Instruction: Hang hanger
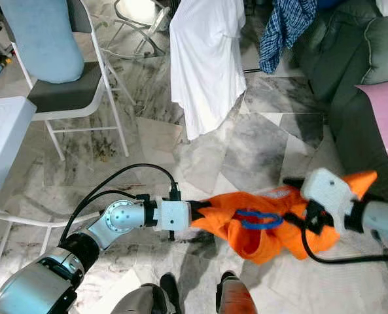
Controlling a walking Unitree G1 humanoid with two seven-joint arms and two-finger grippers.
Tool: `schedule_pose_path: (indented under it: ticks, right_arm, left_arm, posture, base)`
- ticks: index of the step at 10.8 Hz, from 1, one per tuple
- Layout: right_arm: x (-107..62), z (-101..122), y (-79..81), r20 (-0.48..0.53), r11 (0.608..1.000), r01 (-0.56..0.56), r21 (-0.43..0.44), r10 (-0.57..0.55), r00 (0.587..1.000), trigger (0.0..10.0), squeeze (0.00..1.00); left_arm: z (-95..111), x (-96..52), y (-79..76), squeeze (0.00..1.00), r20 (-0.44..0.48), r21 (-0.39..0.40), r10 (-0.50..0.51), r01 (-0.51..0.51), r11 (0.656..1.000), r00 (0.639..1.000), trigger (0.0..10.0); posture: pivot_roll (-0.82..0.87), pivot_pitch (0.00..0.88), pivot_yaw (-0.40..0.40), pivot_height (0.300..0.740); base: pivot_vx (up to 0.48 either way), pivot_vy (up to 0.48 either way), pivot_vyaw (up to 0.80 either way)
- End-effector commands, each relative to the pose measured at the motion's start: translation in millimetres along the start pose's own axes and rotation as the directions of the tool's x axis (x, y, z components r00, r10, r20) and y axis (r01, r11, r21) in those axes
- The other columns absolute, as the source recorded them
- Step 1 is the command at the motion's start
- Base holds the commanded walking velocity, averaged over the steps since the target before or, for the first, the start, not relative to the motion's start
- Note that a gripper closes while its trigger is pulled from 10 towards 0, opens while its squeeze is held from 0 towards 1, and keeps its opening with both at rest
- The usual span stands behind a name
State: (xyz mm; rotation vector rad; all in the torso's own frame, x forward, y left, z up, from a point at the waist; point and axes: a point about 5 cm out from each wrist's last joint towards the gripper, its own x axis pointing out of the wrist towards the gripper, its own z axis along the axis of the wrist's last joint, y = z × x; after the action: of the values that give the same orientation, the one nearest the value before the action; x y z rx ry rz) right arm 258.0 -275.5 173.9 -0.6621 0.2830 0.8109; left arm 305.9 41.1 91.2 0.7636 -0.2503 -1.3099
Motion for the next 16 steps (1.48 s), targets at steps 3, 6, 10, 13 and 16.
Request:
schedule_pose_path:
  ticks: [3, 6, 10, 13, 16]
  right_arm:
    - [2.4, 11.3, -0.2, -0.013, 0.987, 0.066, -0.147, -0.069, 0.998, 10.0, 1.0]
    - [7.8, 28.4, -3.2, 0.093, 0.964, 0.203, -0.169, -0.19, 0.977, 10.0, 1.0]
    - [-7.6, 6.7, 4.7, 0.004, 1.0, 0.012, -0.014, -0.012, 1.0, 10.0, 0.0]
    - [-10.7, -3.2, -0.3, -0.014, 0.997, -0.035, 0.062, 0.036, 0.999, 8.7, 0.0]
    - [-4.7, -16.1, 5.6, -0.027, 0.989, -0.102, 0.107, 0.105, 0.994, 0.0, 0.0]
  left_arm:
    - [-7.9, -2.3, 0.4, 0.0, -0.07, -0.002, 0.021, -0.021, 1.0, 0.997, 0.0]
    - [-16.1, -1.9, 5.8, 0.0, -0.162, -0.023, 0.081, -0.086, 0.996, 0.983, 0.0]
    - [-16.5, -4.6, 8.3, 0.0, -0.161, -0.011, 0.071, -0.074, 0.997, 0.984, 0.0]
    - [-12.2, -7.7, 8.0, 0.0, -0.106, 0.013, 0.036, -0.035, 0.999, 0.994, 0.0]
    - [-2.0, -9.3, 13.9, 0.0, -0.01, 0.025, 0.034, -0.034, 0.999, 0.999, 0.0]
  posture:
    - [-0.3, 0.239, 0.131, 0.74]
    - [-0.31, 0.242, 0.133, 0.74]
    - [-0.31, 0.249, 0.143, 0.74]
    - [-0.3, 0.254, 0.145, 0.74]
    - [-0.28, 0.255, 0.148, 0.74]
  base:
    - [0.0, 0.0, 0.0]
    - [0.0, 0.0, 0.0]
    - [0.0, 0.0, 0.0]
    - [0.0, 0.0, 0.0]
    - [0.0, 0.0, 0.0]
